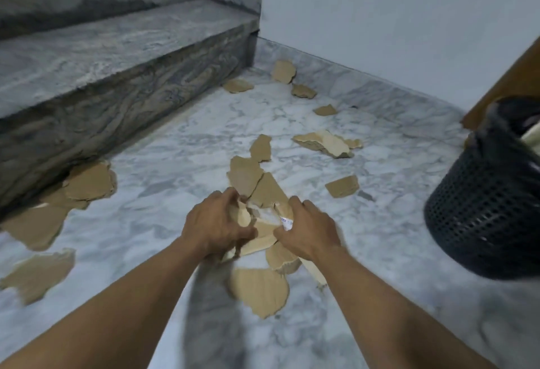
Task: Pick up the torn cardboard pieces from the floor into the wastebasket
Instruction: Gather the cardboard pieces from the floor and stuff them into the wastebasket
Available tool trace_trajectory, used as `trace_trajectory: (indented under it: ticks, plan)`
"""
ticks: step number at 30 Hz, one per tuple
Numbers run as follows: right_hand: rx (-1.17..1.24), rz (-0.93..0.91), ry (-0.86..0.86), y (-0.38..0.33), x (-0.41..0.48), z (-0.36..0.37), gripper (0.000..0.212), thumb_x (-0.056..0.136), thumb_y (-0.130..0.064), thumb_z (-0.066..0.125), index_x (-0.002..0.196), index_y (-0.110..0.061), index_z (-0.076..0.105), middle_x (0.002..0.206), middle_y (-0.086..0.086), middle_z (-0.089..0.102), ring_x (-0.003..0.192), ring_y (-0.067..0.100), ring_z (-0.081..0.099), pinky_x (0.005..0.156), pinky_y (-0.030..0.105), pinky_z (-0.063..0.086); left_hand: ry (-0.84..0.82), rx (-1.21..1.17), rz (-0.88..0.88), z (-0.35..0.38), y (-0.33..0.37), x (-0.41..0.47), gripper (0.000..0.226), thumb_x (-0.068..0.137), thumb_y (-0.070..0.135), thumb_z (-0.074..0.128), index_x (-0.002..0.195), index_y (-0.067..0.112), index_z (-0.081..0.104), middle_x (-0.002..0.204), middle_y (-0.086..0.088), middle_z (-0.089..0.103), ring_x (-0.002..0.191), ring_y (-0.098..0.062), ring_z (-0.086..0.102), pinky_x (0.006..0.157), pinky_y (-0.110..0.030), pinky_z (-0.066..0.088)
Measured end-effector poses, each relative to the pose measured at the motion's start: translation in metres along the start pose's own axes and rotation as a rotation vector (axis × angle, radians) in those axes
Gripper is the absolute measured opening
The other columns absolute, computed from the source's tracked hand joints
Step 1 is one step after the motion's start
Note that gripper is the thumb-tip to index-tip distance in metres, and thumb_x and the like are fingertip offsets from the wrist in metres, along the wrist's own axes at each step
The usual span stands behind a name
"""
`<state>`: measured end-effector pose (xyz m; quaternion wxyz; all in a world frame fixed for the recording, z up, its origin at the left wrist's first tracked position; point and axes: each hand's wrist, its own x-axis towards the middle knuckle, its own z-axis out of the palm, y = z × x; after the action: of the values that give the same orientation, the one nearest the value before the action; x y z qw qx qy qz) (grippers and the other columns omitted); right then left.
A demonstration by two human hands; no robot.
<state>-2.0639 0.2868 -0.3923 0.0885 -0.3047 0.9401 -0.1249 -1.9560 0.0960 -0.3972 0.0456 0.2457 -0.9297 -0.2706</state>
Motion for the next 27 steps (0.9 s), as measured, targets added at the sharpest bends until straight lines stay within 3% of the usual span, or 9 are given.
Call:
trace_trajectory:
  ticks: [4,7,13,15,19,21,23,25,27]
  plan:
    - [0.02,0.023,0.049,0.034,-0.024,-0.064,0.05,0.072,-0.056,0.054,0.111,-0.028,0.04,0.109,0.002,0.053,0.097,0.037,0.058,0.068,0.036,0.034,0.05,-0.111,0.078,-0.014,0.052,0.001,0.065,0.049,0.076,0.069,0.099,0.039,0.047,0.089,0.013,0.058,0.08,-0.019,0.057,0.063,-0.033,0.04]
    - [-0.027,0.05,0.13,0.056,-0.031,-0.135,0.059,0.074,-0.06,0.058,0.122,-0.029,0.041,0.118,0.003,0.052,0.101,0.037,0.057,0.072,0.038,0.036,0.076,-0.178,0.14,-0.04,0.118,0.014,0.063,0.048,0.072,0.07,0.096,0.039,0.047,0.076,0.017,0.063,0.071,-0.009,0.056,0.059,-0.03,0.038]
    - [-0.126,0.087,0.409,0.104,-0.039,-0.298,0.074,0.065,-0.069,0.051,0.128,-0.03,0.042,0.126,0.006,0.056,0.111,0.038,0.058,0.077,0.041,0.04,0.158,-0.313,0.273,-0.087,0.277,0.041,0.079,0.049,0.076,0.064,0.114,0.034,0.052,0.098,0.006,0.066,0.089,-0.024,0.062,0.073,-0.035,0.045]
    - [-0.119,0.167,0.507,0.136,-0.048,-0.342,0.076,0.061,-0.074,0.047,0.124,-0.031,0.043,0.119,0.005,0.056,0.105,0.038,0.059,0.073,0.04,0.04,0.16,-0.388,0.311,-0.092,0.332,0.043,0.083,0.049,0.078,0.064,0.114,0.029,0.051,0.099,0.002,0.069,0.089,-0.025,0.064,0.077,-0.036,0.049]
    - [-0.083,0.471,0.627,0.218,-0.068,-0.383,0.083,0.073,-0.087,0.044,0.133,-0.029,0.044,0.132,0.009,0.05,0.113,0.04,0.057,0.082,0.041,0.043,0.115,-0.503,0.395,-0.072,0.436,0.04,0.091,0.048,0.085,0.063,0.114,0.025,0.051,0.104,0.004,0.07,0.093,-0.022,0.066,0.086,-0.04,0.054]
    - [0.002,0.563,0.62,0.253,-0.075,-0.387,0.072,0.091,-0.075,0.031,0.138,-0.023,0.047,0.14,0.015,0.047,0.125,0.041,0.048,0.09,0.044,0.039,0.089,-0.464,0.423,-0.046,0.477,0.037,0.094,0.053,0.091,0.058,0.12,0.025,0.052,0.106,0.006,0.066,0.093,-0.021,0.063,0.083,-0.038,0.051]
    - [0.11,0.575,0.539,0.276,-0.079,-0.388,0.049,0.105,-0.039,0.028,0.143,-0.016,0.047,0.148,0.018,0.043,0.138,0.039,0.034,0.103,0.044,0.033,0.007,-0.48,0.431,-0.017,0.505,0.039,0.08,0.071,0.085,0.059,0.121,0.022,0.056,0.111,0.002,0.067,0.099,-0.022,0.062,0.087,-0.038,0.05]
    - [0.189,0.594,0.471,0.289,-0.084,-0.391,0.051,0.099,-0.018,0.035,0.149,-0.017,0.043,0.155,0.015,0.037,0.143,0.034,0.03,0.111,0.042,0.031,-0.122,-0.495,0.44,0.006,0.521,0.043,0.058,0.09,0.067,0.059,0.121,0.019,0.062,0.119,-0.004,0.069,0.109,-0.025,0.063,0.099,-0.04,0.05]
    - [0.235,0.579,0.479,0.289,-0.087,-0.393,0.059,0.095,-0.015,0.042,0.154,-0.02,0.038,0.159,0.01,0.033,0.145,0.031,0.031,0.113,0.042,0.031,-0.183,-0.475,0.454,0.016,0.527,0.045,0.042,0.099,0.049,0.056,0.128,0.021,0.066,0.127,-0.005,0.07,0.118,-0.026,0.063,0.106,-0.04,0.048]
